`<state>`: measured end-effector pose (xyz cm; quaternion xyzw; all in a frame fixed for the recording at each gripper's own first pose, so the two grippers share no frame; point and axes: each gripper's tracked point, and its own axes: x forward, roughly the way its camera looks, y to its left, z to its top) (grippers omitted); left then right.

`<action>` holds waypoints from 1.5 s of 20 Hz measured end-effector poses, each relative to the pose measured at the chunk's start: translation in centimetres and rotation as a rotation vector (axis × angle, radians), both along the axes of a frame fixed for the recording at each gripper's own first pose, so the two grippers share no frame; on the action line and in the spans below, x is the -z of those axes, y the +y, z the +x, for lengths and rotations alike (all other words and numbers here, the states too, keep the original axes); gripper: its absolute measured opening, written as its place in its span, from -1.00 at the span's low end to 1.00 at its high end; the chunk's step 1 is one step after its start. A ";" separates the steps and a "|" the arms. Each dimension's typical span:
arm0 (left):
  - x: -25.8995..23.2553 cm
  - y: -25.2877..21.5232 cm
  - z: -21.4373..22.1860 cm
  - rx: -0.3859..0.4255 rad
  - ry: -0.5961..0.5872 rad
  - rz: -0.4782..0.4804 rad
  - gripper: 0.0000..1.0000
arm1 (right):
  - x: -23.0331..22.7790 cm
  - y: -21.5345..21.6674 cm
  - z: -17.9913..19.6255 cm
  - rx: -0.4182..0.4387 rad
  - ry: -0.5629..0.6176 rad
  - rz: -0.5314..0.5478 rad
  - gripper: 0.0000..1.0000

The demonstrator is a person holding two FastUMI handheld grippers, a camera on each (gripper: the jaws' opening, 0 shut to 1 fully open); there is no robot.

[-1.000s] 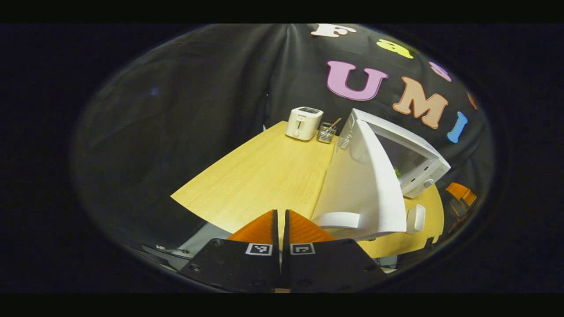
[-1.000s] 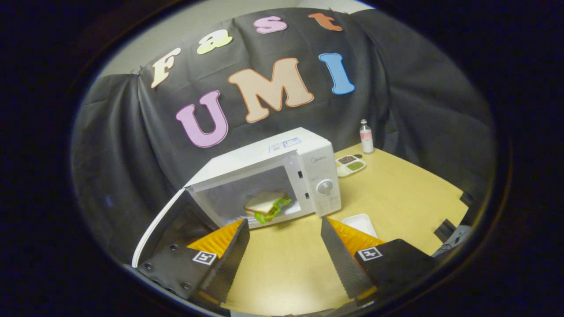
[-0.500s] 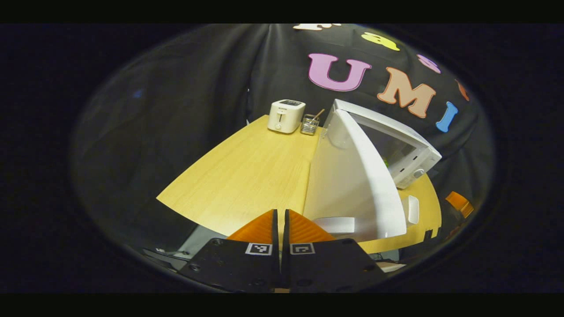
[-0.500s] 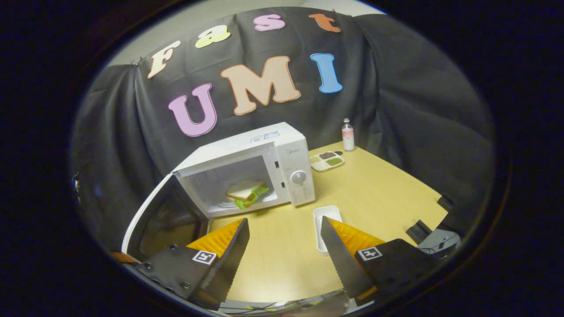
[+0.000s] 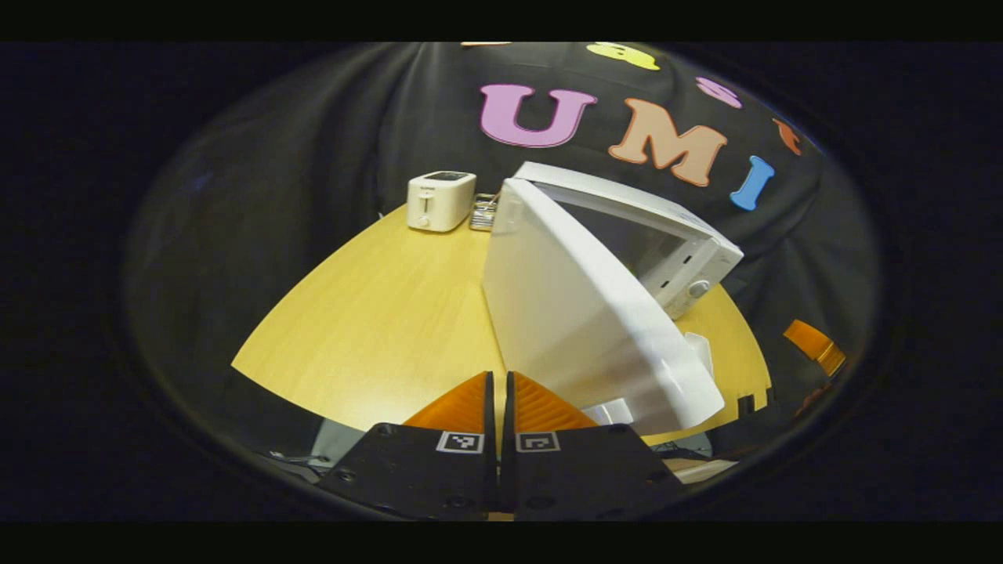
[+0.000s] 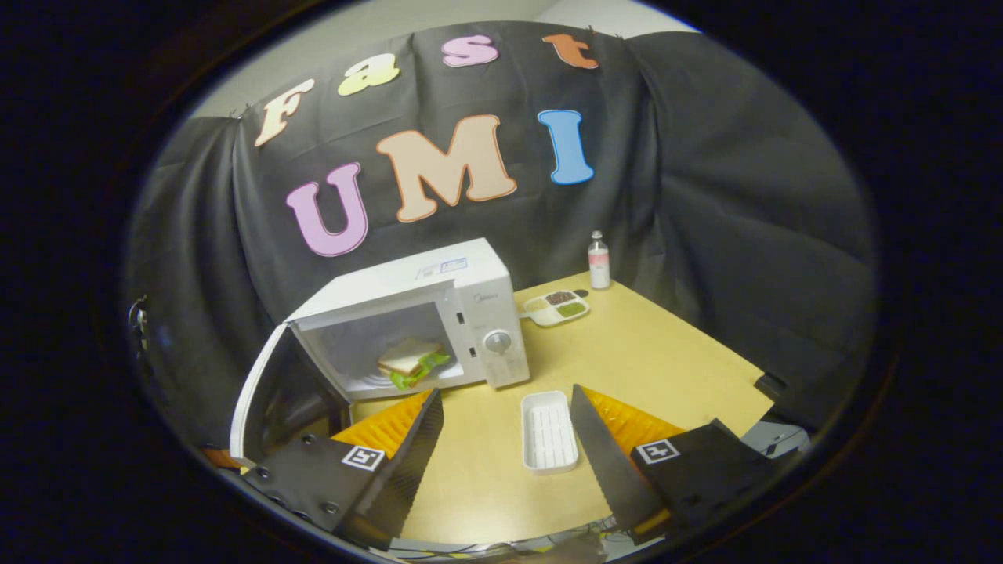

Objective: Open the microwave oven with the left hand, put the food in, and close the microwave oven.

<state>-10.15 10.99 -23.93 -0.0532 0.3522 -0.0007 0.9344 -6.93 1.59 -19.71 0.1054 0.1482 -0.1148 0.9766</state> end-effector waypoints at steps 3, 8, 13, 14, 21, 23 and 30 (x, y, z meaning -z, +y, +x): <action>0.6 -3.1 1.5 0.057 0.011 -0.001 -0.98 | -0.1 -2.7 0.3 0.034 0.006 0.014 0.83; 0.2 -7.5 3.6 0.120 -0.008 0.025 -1.00 | -1.2 -6.9 1.2 0.083 -0.023 0.013 0.83; 0.2 -11.2 6.4 0.136 -0.027 0.044 -0.99 | -1.7 -9.5 2.6 0.090 -0.036 -0.003 0.99; 0.5 -12.2 6.8 0.140 -0.022 0.035 -0.99 | -1.8 -9.9 2.9 0.087 -0.035 -0.004 0.99; 1.4 -17.4 10.4 0.185 -0.029 0.046 -0.99 | -2.3 -13.1 4.5 0.091 -0.053 -0.024 0.99; 1.0 -18.5 11.6 0.192 -0.053 0.061 -0.99 | -1.7 -13.6 5.0 0.089 -0.033 -0.026 0.83; -1.3 -21.9 16.9 0.225 -0.169 0.096 -0.99 | -1.3 -15.3 6.0 0.078 -0.022 -0.019 0.83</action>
